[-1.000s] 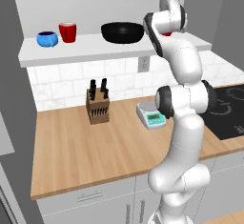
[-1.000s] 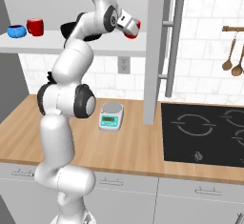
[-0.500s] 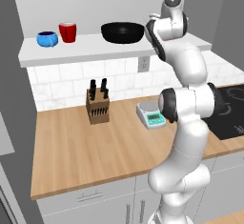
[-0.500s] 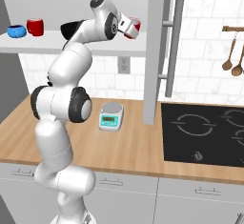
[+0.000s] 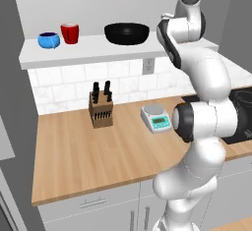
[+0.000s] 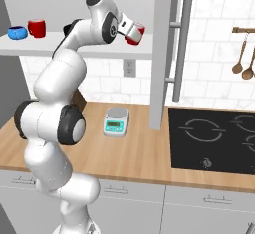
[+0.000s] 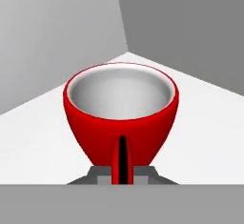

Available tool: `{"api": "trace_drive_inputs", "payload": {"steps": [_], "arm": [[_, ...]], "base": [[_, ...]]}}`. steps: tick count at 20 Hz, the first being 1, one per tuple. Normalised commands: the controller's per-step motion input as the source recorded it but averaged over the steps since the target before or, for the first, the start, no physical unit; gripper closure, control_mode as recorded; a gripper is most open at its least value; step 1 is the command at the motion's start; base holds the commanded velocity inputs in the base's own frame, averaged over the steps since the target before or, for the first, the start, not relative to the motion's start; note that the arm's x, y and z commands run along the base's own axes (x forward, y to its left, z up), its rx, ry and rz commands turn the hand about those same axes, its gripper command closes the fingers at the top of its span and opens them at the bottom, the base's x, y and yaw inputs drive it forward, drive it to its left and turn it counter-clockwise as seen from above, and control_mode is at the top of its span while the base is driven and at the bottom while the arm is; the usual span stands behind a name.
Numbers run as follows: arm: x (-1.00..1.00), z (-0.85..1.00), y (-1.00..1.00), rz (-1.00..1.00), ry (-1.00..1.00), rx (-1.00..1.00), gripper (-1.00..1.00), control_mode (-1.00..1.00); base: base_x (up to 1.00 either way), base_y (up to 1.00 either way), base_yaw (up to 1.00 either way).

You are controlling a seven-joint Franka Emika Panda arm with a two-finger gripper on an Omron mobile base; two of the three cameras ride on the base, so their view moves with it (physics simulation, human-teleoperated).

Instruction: Gather all objects into one cabinet and sort the glasses and bowls to opposite sides.

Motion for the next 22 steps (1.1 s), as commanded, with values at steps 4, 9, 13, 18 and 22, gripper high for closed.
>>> {"api": "trace_drive_inputs", "payload": {"steps": [4,9,13,18,22], "arm": [[-1.0,0.03,0.21,0.1,-0.01,0.0,1.0,-1.0],[-1.0,0.03,0.6,0.24,-0.03,0.0,1.0,-1.0],[-0.99,0.15,0.84,0.37,0.0,-0.01,1.0,-1.0],[-0.59,0.28,1.0,0.43,0.0,-0.06,1.0,-1.0],[0.0,0.35,1.0,0.43,0.0,-0.08,1.0,-1.0]], "base": [[0.0,0.0,0.0],[0.0,0.0,0.0],[0.0,0.0,0.0],[0.0,0.0,0.0],[0.0,0.0,0.0]]}}
